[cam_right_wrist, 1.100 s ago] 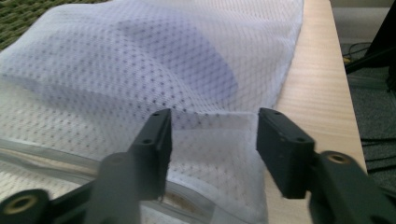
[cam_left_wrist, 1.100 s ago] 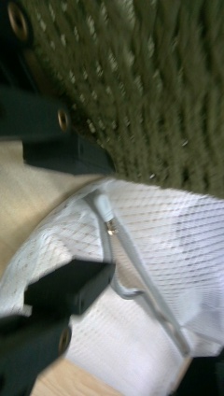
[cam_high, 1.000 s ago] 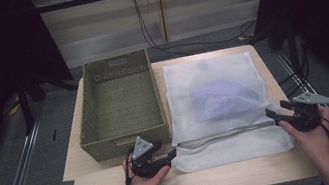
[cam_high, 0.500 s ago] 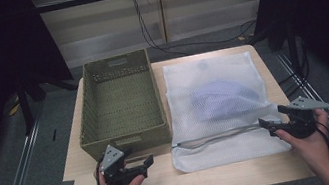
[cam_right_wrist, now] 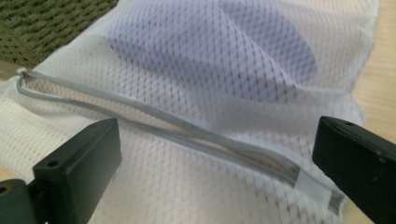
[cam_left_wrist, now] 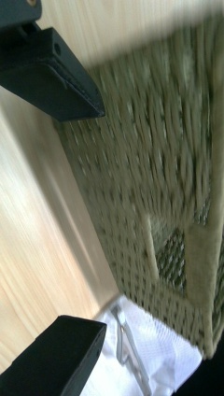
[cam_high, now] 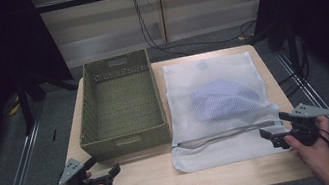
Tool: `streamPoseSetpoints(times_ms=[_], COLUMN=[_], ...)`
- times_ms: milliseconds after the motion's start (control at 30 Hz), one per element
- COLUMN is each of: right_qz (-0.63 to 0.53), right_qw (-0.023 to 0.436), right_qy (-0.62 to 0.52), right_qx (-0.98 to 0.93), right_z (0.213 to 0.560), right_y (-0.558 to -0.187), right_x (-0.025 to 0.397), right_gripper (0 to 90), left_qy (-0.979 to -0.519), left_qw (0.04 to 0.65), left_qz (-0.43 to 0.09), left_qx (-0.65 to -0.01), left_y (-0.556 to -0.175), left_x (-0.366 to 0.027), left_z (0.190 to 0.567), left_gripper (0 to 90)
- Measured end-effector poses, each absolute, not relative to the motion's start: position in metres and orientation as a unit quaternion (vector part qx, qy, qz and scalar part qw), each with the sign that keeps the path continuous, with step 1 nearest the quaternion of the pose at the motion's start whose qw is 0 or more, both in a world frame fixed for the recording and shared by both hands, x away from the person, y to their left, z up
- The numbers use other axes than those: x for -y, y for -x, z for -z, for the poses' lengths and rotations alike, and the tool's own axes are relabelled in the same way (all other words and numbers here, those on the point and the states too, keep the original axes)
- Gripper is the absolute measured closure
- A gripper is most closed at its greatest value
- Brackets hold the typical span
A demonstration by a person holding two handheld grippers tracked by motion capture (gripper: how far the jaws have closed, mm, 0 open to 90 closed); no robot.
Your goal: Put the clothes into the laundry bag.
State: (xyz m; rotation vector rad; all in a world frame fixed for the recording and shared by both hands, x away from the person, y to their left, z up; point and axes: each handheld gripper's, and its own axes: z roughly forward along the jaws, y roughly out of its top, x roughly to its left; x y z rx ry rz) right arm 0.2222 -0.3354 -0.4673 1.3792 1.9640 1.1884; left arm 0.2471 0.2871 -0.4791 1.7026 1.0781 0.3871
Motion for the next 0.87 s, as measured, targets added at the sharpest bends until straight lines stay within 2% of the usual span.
streamPoseSetpoints(times_ms=[133,333,867], right_qz=[-0.426,-0.434,-0.440], right_qw=[0.225,0.219,0.212], right_qy=[-0.508,-0.526,-0.528], right_qx=[-0.714,-0.697,-0.695], right_z=[0.474,0.484,0.490], right_y=[-0.212,-0.198,-0.194], right_x=[0.343,0.361,0.367], right_gripper=[1.1,1.6,1.1], left_qy=[-0.723,-0.718,-0.716], left_qw=[0.505,0.493,0.488], left_qz=[-0.176,-0.177,-0.170], left_qx=[-0.437,-0.459,-0.469], left_y=[-0.244,-0.242,-0.247], left_x=[-0.305,-0.323,-0.322], left_z=[0.482,0.490,0.493], left_gripper=[0.4,0.1,0.1])
